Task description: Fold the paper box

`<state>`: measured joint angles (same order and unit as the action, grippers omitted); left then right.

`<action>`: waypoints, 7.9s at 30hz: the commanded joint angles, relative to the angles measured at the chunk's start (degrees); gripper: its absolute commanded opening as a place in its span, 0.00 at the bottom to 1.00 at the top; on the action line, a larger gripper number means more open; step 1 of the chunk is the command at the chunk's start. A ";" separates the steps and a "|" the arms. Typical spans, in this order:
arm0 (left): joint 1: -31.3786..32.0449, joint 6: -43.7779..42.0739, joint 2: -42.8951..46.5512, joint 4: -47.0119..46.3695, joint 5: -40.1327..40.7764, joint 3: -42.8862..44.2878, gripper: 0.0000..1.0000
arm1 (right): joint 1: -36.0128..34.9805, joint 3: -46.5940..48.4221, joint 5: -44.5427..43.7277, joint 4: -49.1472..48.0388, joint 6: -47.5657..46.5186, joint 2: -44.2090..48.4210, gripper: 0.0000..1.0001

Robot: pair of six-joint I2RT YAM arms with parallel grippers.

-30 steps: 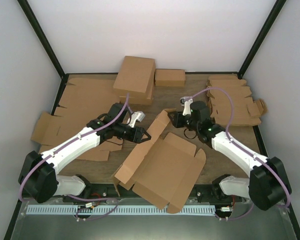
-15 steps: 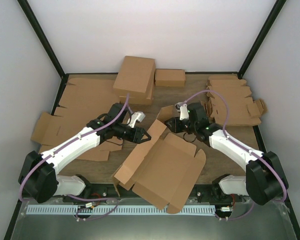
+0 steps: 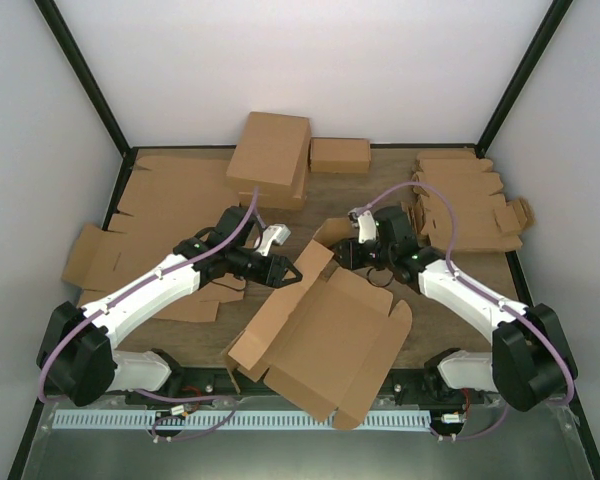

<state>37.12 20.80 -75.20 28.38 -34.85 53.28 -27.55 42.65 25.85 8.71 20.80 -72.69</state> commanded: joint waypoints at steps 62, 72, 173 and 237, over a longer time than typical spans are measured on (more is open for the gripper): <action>0.33 0.57 -0.10 -2.11 0.99 -2.82 0.51 | 5.43 1.38 3.81 -15.85 -18.31 -2.62 0.02; 0.39 0.65 -0.52 -2.02 1.03 -2.73 0.51 | 1.76 7.49 -3.09 -9.24 -11.36 -5.43 0.01; 4.31 3.33 -1.56 -3.48 4.40 -0.80 0.51 | -17.96 -10.61 -19.72 -3.18 44.40 11.88 0.01; 7.56 -0.21 -1.05 -0.21 5.79 4.11 0.68 | 17.76 -20.19 8.67 -21.69 19.03 -5.66 0.11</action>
<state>44.07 22.26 -77.45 27.14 -28.67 56.16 -11.14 19.99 34.17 -8.62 39.09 -75.79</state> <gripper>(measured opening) 0.646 0.116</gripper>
